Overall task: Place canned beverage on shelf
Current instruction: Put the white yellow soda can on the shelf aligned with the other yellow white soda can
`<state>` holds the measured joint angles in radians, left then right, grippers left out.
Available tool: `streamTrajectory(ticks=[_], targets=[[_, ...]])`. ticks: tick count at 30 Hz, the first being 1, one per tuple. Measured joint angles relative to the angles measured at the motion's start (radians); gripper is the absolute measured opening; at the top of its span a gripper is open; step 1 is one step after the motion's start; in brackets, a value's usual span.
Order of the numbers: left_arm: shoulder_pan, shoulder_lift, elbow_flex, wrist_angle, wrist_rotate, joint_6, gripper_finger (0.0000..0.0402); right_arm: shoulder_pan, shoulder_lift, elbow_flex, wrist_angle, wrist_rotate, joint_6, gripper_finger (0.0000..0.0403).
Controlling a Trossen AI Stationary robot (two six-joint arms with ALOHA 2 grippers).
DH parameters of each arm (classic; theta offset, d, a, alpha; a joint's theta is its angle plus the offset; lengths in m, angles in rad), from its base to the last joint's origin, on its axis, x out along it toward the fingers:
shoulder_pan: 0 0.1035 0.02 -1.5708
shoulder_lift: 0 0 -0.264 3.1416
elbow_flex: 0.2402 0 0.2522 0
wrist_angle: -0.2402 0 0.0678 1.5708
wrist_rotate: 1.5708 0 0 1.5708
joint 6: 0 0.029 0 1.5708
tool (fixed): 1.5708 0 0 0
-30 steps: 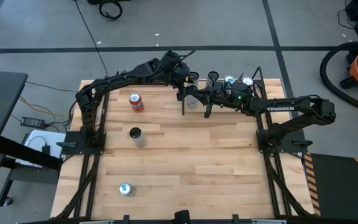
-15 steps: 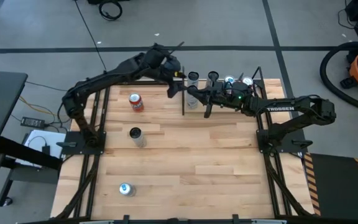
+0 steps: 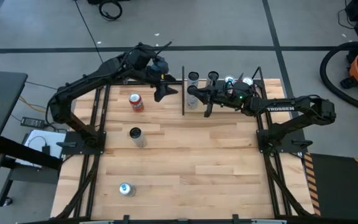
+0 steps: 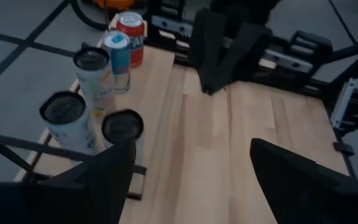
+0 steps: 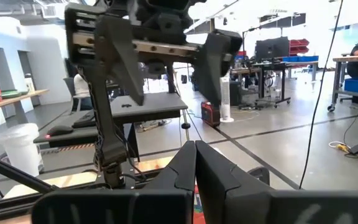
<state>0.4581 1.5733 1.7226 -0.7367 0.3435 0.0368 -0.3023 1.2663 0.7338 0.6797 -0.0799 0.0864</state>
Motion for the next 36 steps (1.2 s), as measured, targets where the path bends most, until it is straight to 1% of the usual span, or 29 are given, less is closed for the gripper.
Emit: streamTrajectory(ticks=[8,13,15,17,20,22,26,32,36], targets=[[-0.030,-0.010,0.000,-0.041,0.000,-0.033,0.0318,0.000,0.000,0.000,0.000,0.001,0.000,0.0018],[-0.053,-0.017,0.000,-0.094,0.000,-0.034,0.0318,0.000,0.000,0.000,0.016,0.059,0.046,0.0018],[-0.057,-0.027,0.000,-0.110,0.000,-0.033,0.0318,0.000,0.002,0.000,0.015,0.059,0.073,0.0018],[-0.065,-0.034,0.001,-0.105,0.000,-0.032,0.0318,0.004,0.004,0.000,0.015,0.043,0.117,0.0018],[-0.066,-0.046,0.000,-0.118,-0.001,-0.028,0.0318,0.009,0.005,0.000,0.011,0.018,0.139,0.0020],[-0.065,-0.063,0.000,-0.132,-0.002,-0.028,0.0318,0.011,0.006,0.000,0.006,-0.031,0.146,0.0026],[-0.064,-0.083,0.000,-0.143,-0.006,-0.026,0.0318,0.022,0.006,0.000,0.007,-0.123,0.183,0.0055],[-0.063,-0.102,0.000,-0.151,-0.013,-0.026,0.0318,0.044,0.006,0.000,-0.003,-0.158,0.175,0.0126],[-0.063,-0.102,0.000,-0.163,-0.015,-0.031,0.0318,0.059,0.006,0.000,-0.012,-0.203,0.174,0.0167]])
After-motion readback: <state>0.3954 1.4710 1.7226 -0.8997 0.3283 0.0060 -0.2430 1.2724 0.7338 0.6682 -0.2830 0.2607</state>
